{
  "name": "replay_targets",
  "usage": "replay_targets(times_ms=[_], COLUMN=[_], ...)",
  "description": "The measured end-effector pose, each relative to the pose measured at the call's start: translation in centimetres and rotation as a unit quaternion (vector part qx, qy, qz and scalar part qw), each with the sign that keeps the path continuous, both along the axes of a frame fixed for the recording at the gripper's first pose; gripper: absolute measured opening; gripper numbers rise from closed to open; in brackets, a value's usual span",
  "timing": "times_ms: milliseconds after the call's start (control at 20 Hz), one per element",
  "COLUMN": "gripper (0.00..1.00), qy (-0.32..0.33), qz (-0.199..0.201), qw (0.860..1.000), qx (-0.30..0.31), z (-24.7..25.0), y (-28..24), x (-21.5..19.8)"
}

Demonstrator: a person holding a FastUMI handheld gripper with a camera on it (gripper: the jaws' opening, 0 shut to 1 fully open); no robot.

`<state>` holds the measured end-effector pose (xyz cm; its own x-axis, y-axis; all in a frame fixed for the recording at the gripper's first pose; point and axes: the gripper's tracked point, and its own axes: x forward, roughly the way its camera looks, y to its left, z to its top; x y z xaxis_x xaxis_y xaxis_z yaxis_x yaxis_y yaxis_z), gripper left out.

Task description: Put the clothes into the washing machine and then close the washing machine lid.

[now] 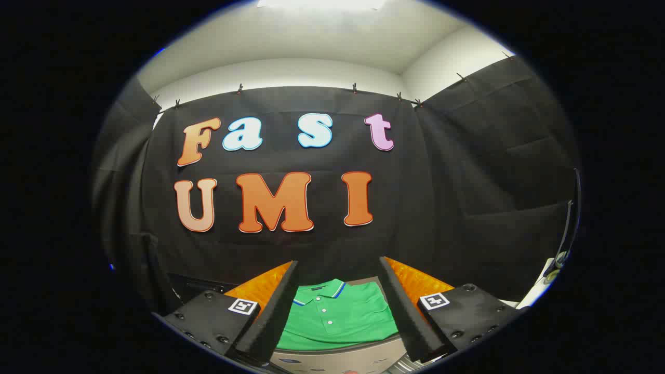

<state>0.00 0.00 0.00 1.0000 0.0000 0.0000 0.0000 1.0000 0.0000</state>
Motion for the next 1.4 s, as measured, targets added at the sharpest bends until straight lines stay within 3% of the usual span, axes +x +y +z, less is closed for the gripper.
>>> replay_targets(times_ms=[1400], gripper=[0.98], qy=[-0.007], qz=[-0.001], qw=[1.0], qx=[0.003], z=[0.47], y=[-0.32], x=[-0.49])
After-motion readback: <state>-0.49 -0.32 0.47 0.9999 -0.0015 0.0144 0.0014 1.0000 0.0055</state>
